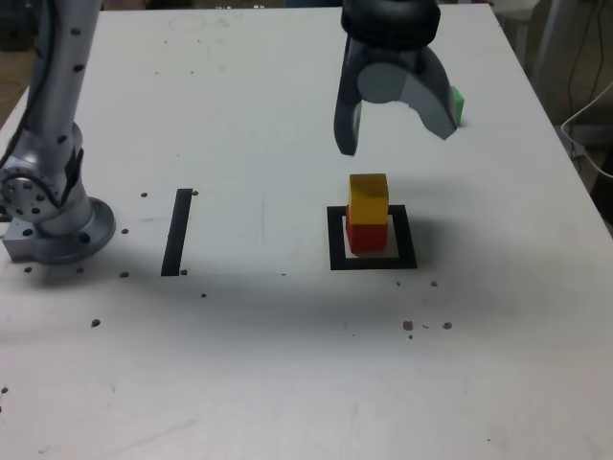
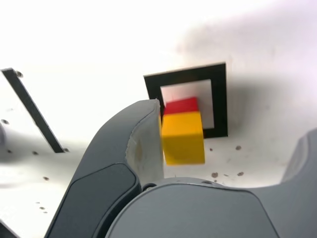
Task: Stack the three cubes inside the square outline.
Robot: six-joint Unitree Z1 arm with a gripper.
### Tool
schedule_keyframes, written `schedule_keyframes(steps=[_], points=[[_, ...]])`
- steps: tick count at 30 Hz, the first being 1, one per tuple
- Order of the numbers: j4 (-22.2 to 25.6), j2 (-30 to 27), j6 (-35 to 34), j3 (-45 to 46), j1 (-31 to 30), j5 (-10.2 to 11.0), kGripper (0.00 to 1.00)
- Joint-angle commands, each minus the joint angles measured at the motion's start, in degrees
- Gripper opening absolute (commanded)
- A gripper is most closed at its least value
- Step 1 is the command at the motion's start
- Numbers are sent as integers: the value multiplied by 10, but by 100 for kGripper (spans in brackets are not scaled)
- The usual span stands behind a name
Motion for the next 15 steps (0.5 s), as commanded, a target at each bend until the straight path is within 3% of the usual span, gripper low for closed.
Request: schedule_keyframes(steps=[1, 15], points=[[12, 11, 12, -16, 11, 0, 99], [51, 75, 22, -138, 90, -8, 99]])
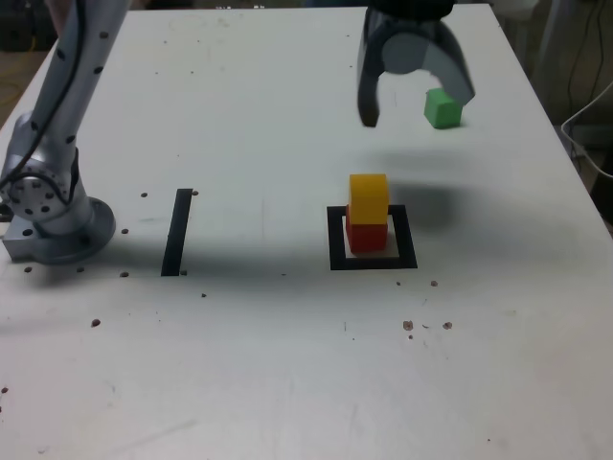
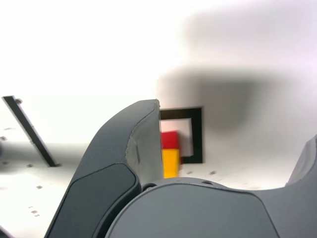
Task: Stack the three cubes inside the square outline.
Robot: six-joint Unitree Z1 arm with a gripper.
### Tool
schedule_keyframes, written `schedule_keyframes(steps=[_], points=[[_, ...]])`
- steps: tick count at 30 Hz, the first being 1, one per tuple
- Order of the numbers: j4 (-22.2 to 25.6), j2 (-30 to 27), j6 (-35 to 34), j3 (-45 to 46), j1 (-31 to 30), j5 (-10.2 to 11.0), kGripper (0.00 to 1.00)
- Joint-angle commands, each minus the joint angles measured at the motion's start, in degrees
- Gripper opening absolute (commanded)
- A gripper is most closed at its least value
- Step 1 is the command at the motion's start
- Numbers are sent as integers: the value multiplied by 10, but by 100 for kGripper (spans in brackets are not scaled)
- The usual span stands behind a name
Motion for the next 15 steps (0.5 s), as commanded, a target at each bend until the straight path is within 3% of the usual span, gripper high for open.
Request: schedule_keyframes(steps=[1, 8, 15], points=[[8, 19, -3, -22, 17, -1, 99], [8, 70, -6, -56, 56, -9, 99], [7, 101, -17, -78, 83, 15, 99]])
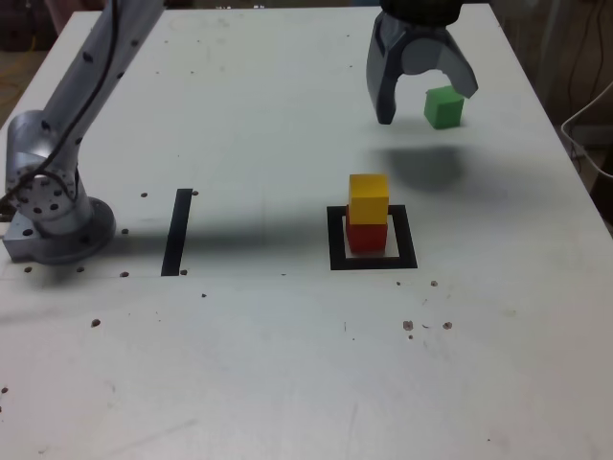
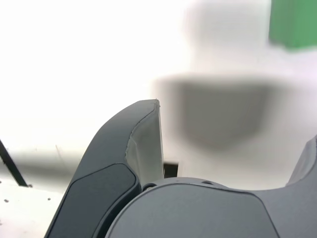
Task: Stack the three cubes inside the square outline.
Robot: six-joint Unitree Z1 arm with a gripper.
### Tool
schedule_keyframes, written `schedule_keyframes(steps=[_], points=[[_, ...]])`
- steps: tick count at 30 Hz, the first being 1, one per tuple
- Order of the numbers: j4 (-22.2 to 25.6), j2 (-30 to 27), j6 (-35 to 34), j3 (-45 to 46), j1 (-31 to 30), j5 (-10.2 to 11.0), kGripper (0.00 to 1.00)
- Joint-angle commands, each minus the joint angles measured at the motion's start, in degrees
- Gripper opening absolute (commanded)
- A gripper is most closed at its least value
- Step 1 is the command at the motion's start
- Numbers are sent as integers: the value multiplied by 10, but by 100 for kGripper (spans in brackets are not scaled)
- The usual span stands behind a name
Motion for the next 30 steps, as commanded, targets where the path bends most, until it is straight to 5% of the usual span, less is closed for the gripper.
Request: schedule_keyframes(steps=[1, 10, 20, 30], points=[[5, 13, -1, -9, 12, 11, 99], [3, 59, 11, -100, 47, 58, 99], [-6, 93, 17, -161, 49, 37, 99], [-1, 116, -2, -152, 44, 41, 96]])
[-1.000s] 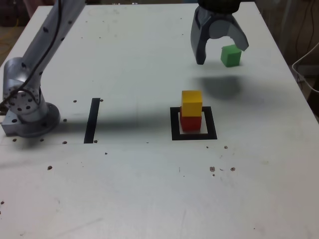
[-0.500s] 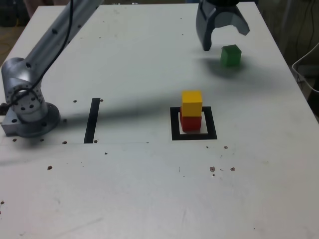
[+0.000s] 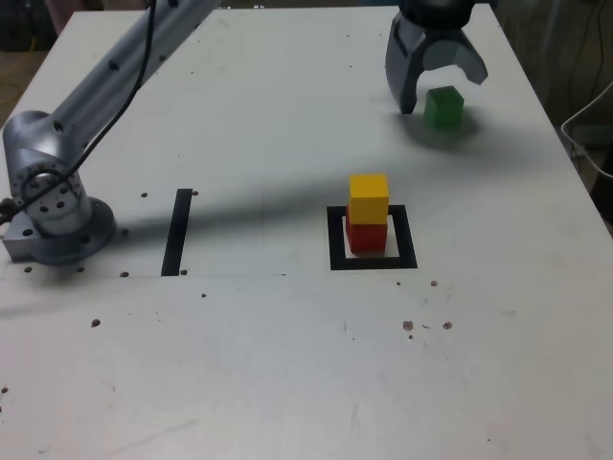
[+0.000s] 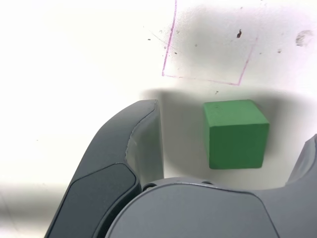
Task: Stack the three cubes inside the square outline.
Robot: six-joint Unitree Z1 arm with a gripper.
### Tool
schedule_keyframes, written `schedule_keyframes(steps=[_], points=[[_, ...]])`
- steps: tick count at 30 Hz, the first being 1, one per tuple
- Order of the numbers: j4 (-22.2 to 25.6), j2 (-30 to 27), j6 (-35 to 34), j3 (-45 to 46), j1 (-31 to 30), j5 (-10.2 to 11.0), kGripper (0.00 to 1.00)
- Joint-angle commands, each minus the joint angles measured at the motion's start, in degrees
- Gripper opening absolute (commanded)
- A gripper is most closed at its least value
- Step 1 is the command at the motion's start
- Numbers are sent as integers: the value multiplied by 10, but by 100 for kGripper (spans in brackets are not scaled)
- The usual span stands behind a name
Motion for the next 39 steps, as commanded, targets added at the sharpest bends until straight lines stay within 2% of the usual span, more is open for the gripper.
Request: schedule_keyframes(steps=[1, 10, 18, 22, 28, 31, 34, 39], points=[[1, 8, -1, -5, -1, 2, 96], [-12, 19, -1, -19, -7, 8, 92], [-17, 32, -3, -25, -8, 11, 83], [-19, 34, -3, -26, -8, 10, 74], [-28, 32, 5, -33, -8, 14, 46], [-33, 29, 7, -34, -8, 14, 35], [-35, 27, 7, -34, -8, 11, 31], [-34, 24, 7, -31, -8, 3, 29]])
